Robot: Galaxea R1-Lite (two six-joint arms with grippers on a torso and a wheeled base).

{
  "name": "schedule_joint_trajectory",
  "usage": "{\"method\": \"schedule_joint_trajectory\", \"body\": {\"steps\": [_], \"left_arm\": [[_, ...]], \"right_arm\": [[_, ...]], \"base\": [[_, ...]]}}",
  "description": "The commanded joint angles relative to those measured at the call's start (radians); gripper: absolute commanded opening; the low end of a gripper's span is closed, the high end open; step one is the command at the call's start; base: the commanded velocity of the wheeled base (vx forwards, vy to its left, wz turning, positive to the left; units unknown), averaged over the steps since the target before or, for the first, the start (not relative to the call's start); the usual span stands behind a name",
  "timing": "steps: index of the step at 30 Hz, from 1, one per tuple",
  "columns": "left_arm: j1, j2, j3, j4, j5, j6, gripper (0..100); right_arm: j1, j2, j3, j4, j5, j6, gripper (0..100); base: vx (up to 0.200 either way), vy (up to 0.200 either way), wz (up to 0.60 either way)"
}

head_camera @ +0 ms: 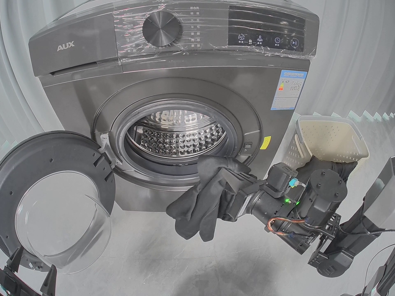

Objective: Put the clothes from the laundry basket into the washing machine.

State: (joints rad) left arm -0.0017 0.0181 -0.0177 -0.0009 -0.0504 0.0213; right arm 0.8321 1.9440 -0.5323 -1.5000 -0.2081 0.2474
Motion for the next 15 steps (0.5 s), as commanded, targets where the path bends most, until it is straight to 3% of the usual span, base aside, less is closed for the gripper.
{"method": "schedule_joint_trajectory", "body": {"steps": [1,4,5,6,7,8,9,10,11,12,14,15], "left_arm": [[0.000,-0.018,0.018,-0.002,-0.002,0.000,100],[0.000,-0.018,0.018,-0.005,-0.003,0.002,100],[0.002,-0.018,-0.005,-0.027,-0.005,-0.026,100],[0.002,-0.018,-0.005,-0.027,-0.005,-0.026,100],[0.002,0.014,-0.183,-0.102,-0.034,-0.089,100],[-0.001,0.066,-0.277,-0.114,-0.060,-0.118,100],[-0.001,0.066,-0.277,-0.114,-0.060,-0.118,100],[-0.018,0.191,-0.398,-0.076,-0.138,-0.153,100],[-0.020,0.195,-0.400,-0.073,-0.146,-0.155,100],[-0.050,0.267,-0.406,-0.037,-0.230,-0.162,100],[-0.073,0.365,-0.380,-0.045,-0.292,-0.158,100],[-0.075,0.373,-0.377,-0.047,-0.293,-0.156,100]], "right_arm": [[0.012,-0.005,-0.006,0.000,-0.004,0.000,0],[0.012,-0.004,-0.009,0.000,-0.004,0.000,0],[0.012,-0.004,-0.009,0.000,-0.004,0.000,0],[0.012,-0.004,-0.009,0.000,-0.004,0.000,0],[0.012,-0.002,-0.006,-0.002,-0.004,0.001,0],[0.012,0.001,-0.011,-0.002,-0.004,0.001,0],[0.012,0.001,-0.011,-0.002,-0.004,0.001,0],[0.013,0.007,-0.026,0.000,-0.002,0.000,0],[0.015,0.007,-0.028,0.000,-0.004,0.000,0],[0.027,0.021,-0.046,0.000,-0.004,0.000,0],[0.033,0.030,-0.055,0.001,0.001,-0.005,0],[0.033,0.030,-0.057,0.003,0.001,-0.007,0]], "base": [[0.000,0.000,0.00],[0.000,0.000,0.00],[0.000,0.000,0.00],[0.000,0.000,0.00],[0.000,0.000,0.00],[0.000,0.000,0.00],[0.000,0.000,0.00],[0.000,0.000,0.00],[0.000,0.000,0.00],[0.000,0.000,0.00],[0.000,0.000,0.00],[0.000,0.000,0.00]]}}
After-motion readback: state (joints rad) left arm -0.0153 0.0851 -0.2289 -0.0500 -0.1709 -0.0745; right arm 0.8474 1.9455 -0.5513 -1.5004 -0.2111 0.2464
